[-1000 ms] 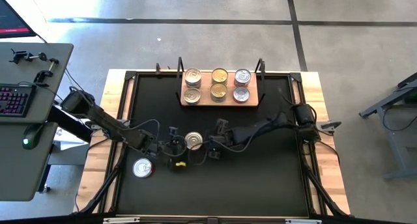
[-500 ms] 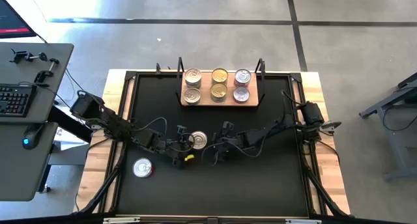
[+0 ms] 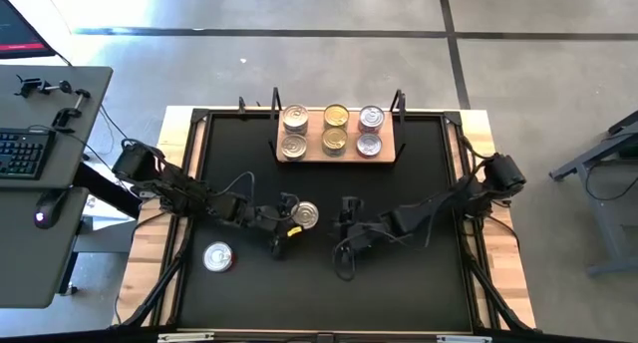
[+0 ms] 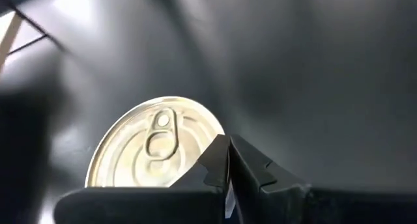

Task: Stack canned seafood by type on shelf
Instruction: Stack the blue canned tuna on the bottom blue canned tuna

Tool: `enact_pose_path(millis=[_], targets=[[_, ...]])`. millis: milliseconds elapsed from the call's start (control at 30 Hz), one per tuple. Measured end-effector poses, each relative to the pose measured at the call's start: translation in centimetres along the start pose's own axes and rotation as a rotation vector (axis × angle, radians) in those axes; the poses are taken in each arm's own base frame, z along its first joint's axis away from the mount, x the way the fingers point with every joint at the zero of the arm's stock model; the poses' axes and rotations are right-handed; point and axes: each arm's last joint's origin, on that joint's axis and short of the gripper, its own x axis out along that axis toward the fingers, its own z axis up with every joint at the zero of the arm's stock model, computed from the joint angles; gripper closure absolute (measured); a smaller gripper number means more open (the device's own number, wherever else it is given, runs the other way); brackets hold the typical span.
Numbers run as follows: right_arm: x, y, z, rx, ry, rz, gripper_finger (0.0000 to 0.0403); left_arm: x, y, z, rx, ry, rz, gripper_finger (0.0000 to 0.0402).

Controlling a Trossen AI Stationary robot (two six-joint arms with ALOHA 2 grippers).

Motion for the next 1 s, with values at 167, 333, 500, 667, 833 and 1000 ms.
enact_pose_path(millis=[167,333,500,667,833,1000], targets=[[-0.2,-0.1,0.4,-0.075,-0.033,-0.003,0.0241,-0.2,0.8,-0.5,-0.061,-0.051,-0.032,0.0401],[0.8,-0.7,-0.2,-0.134,0.000,0.020,0.0200,-0.6,1.1,-1.4,-0.126,-0.145,-0.048,0.0401],[2.1,-1.2,-0.7,-0.245,0.006,0.007,0.0140,-1.4,1.3,-2.4,-0.193,-0.267,-0.054,0.0401],[4.0,-1.1,-1.5,-0.419,-0.010,-0.032,0.0109,-2.1,1.7,-3.5,-0.232,-0.338,-0.042,0.0401],[5.7,-1.2,-1.7,-0.521,-0.065,-0.127,0.0107,-2.6,2.1,-4.6,-0.269,-0.354,-0.045,0.0401],[6.5,-1.7,-1.7,-0.561,-0.119,-0.128,0.0107,-2.7,2.6,-4.9,-0.291,-0.363,-0.056,0.0401]])
